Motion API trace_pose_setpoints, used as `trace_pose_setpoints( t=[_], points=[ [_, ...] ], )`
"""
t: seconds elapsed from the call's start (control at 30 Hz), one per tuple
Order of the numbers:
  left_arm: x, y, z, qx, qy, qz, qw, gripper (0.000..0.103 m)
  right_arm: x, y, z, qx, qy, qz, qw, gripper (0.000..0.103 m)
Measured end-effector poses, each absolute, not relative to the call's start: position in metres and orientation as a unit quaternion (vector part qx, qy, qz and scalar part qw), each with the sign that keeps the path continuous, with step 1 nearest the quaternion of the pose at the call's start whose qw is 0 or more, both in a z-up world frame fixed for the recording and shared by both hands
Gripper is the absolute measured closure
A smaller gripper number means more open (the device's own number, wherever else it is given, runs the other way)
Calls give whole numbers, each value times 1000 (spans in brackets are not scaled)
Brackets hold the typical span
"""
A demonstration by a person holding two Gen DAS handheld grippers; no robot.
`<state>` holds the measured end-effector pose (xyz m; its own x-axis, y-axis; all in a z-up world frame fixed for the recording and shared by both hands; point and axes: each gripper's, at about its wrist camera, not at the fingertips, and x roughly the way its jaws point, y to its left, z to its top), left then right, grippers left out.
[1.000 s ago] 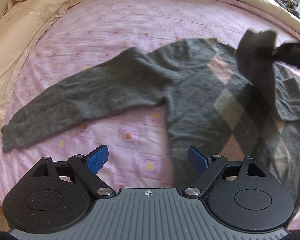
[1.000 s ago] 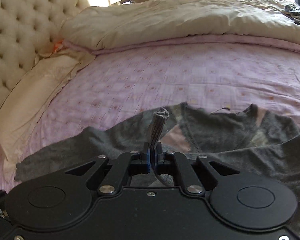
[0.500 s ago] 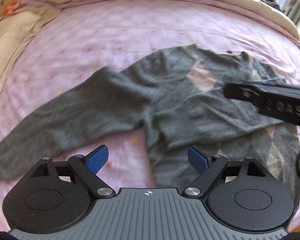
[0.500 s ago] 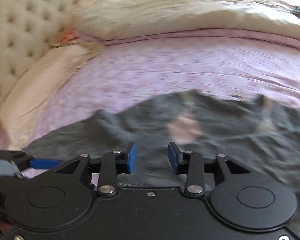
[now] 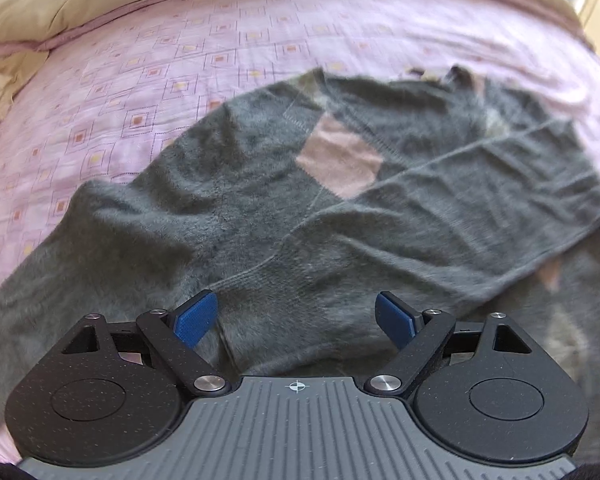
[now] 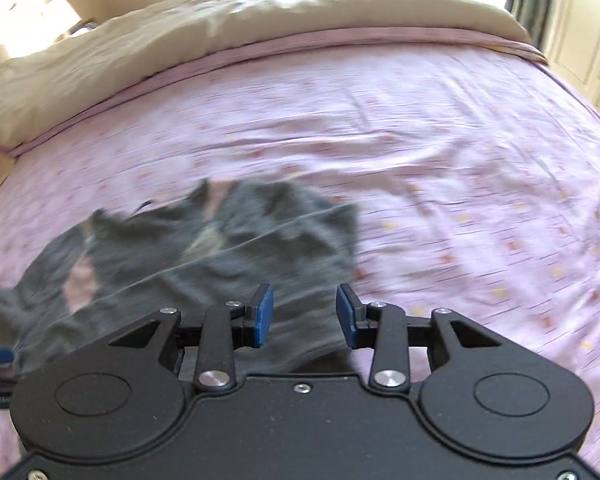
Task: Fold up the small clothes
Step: 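Lift the sleeve and lay it across the sweater body, open right gripper, then move the left gripper to the cuff of the other sleeve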
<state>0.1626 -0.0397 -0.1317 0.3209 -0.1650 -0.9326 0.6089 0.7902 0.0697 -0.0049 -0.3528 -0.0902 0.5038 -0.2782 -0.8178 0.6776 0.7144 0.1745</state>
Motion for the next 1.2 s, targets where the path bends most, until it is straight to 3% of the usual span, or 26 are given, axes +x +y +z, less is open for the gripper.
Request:
trace_pose_setpoints(
  t=[0.1,0.27,0.5,0.53,0.57,0.67,0.83,0.9,0.97,1.07,1.1,1.13,1.2],
  points=[
    [168,-38,-153,247,540,-216,775,15,-6,-383,-103,255,416,-300,820,56],
    [179,-15,-158,174,557,-209,785,10,9,-410,-128,269,430,-292,811,56],
    [175,-20,-157,187,553,-183,791,1,33,-426,-158,296,450,-267,799,58],
    [176,-20,-158,186,556,-176,791,0,35,-427,-161,301,453,-258,799,72],
    [177,-20,-159,180,559,-174,791,0,36,-426,-161,303,456,-244,801,94],
    [181,-16,-161,158,570,-170,788,0,40,-421,-156,243,477,-254,806,95],
    [183,-11,-163,142,575,-169,788,0,30,-435,-163,255,485,-278,789,99],
    [183,-10,-163,138,574,-168,789,0,26,-438,-159,269,471,-273,794,97],
    [181,-8,-162,133,574,-166,791,0,17,-436,-148,280,448,-275,804,86],
    [180,-6,-162,120,575,-160,793,0,5,-428,-135,287,427,-274,812,82],
    [177,-4,-160,114,577,-157,794,0,2,-424,-132,286,423,-273,815,76],
    [175,-2,-158,109,578,-154,794,0,-3,-419,-129,282,420,-274,818,55],
    [168,2,-154,100,579,-151,795,0,-13,-406,-123,276,410,-274,825,40]
  ],
)
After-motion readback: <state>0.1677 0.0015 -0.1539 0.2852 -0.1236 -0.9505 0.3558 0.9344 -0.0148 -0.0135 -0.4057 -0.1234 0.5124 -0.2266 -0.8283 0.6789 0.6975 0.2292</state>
